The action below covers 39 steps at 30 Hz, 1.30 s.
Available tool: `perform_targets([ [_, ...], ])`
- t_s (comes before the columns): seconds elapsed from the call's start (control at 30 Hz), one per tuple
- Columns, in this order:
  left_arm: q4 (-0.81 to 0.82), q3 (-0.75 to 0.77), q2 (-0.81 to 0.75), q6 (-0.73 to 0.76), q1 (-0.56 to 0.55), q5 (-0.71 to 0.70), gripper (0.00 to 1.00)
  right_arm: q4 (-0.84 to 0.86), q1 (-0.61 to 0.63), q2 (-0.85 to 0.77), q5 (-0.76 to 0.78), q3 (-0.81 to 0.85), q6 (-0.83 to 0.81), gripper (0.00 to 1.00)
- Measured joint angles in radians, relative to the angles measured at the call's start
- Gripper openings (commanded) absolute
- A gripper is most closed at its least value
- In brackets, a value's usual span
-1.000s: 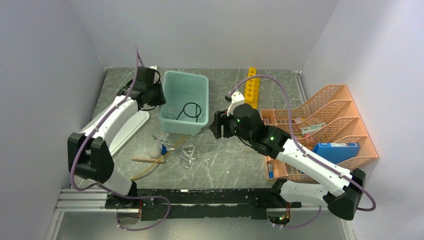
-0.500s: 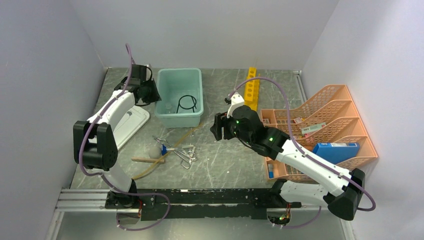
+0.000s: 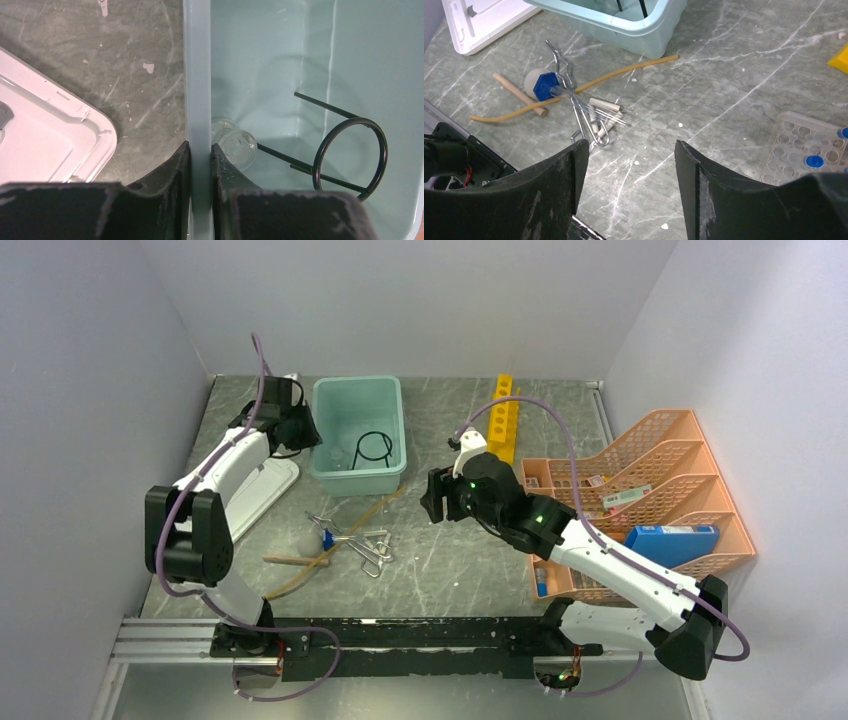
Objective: Organize the chemistry lab equipment
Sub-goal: Adjust the storage box at the center of the board, then pick up the chemistry item at the center of the board.
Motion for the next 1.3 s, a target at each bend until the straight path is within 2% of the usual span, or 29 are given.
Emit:
perform_targets([
  [0.1,0.020,-0.035,-0.027,-0.001,0.002,0.000,0.33,0.000,0.000,0.000,-0.001,-0.002,0.003,0.72],
  [0.27,0.016,-0.092,-0.063,-0.004,0.003,0.001,0.47,0.000,0.000,0.001,-0.017,-0.002,0.002,0.74],
  [0.4,0.008,-0.101,-0.074,-0.006,0.003,0.003,0.54,0.013,0.000,0.013,-0.079,-0.005,-0.015,0.74],
  [0.63,-0.003,-0.100,-0.164,-0.002,0.003,0.003,0.60,0.105,0.011,0.043,-0.270,-0.066,-0.072,0.74],
  [0.77,-0.032,-0.098,-0.221,0.006,0.003,0.002,0.63,0.147,0.046,0.090,-0.313,-0.089,-0.102,0.74],
  [0.93,-0.073,-0.098,-0.317,0.032,0.003,0.031,0.66,0.192,0.055,0.122,-0.313,-0.103,-0.114,0.74],
  [1.13,-0.109,-0.120,-0.444,0.092,-0.015,0.154,0.66,0.224,0.055,0.147,-0.278,-0.132,-0.092,0.74],
  [1.2,-0.123,-0.134,-0.474,0.115,-0.044,0.183,0.65,0.224,0.055,0.150,-0.247,-0.141,-0.072,0.74],
  [1.3,-0.154,-0.151,-0.504,0.151,-0.145,0.198,0.65,0.225,0.052,0.147,-0.192,-0.157,-0.036,0.74],
])
